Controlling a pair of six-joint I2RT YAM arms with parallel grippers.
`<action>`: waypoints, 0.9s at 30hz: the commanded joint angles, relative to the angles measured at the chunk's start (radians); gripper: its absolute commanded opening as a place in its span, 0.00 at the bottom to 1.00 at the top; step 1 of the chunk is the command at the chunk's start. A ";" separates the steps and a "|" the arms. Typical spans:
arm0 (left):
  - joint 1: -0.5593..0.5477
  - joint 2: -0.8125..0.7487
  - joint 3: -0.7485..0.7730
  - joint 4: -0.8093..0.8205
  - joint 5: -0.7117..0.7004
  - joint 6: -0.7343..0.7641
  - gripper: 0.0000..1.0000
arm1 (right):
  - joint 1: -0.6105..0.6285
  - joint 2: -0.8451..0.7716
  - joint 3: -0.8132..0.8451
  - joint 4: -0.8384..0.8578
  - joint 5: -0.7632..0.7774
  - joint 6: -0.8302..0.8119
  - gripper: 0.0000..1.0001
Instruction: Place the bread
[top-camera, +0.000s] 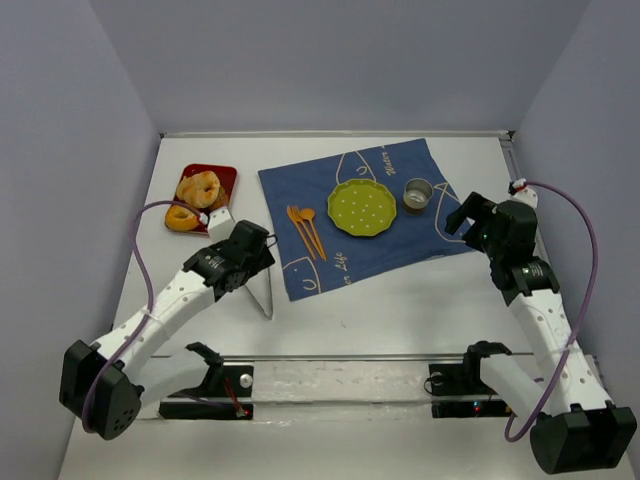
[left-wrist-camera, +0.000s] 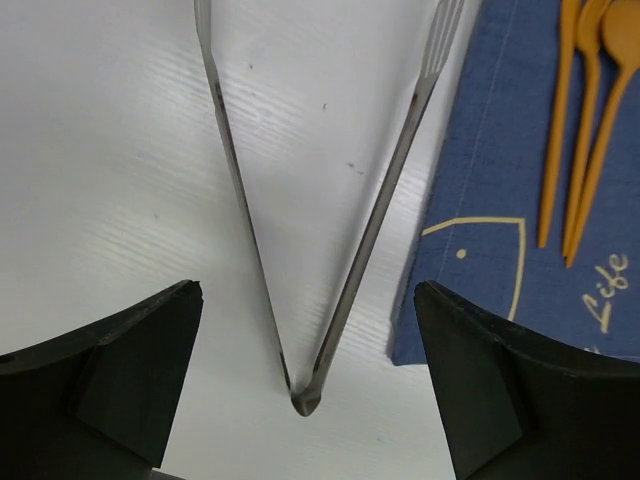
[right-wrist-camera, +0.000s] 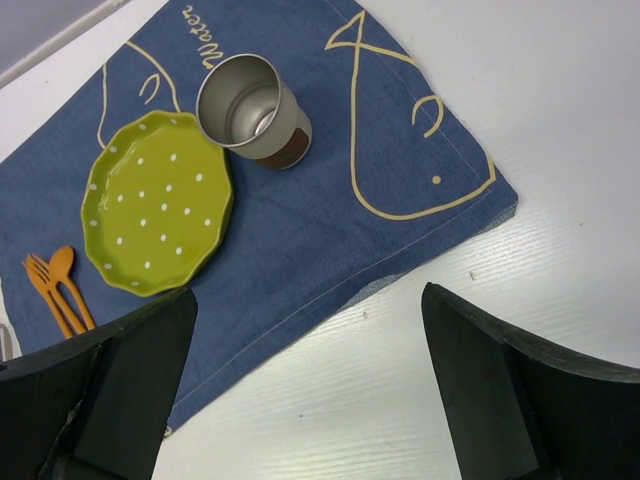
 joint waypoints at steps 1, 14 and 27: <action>-0.004 0.053 -0.039 0.002 0.048 -0.040 0.99 | -0.001 0.007 0.052 0.021 -0.019 -0.019 1.00; -0.004 0.182 -0.120 0.241 0.137 0.063 0.99 | -0.001 0.026 0.050 0.024 -0.039 -0.028 1.00; -0.004 0.248 -0.071 0.109 0.100 -0.005 0.99 | -0.001 0.057 0.056 0.026 -0.053 -0.024 1.00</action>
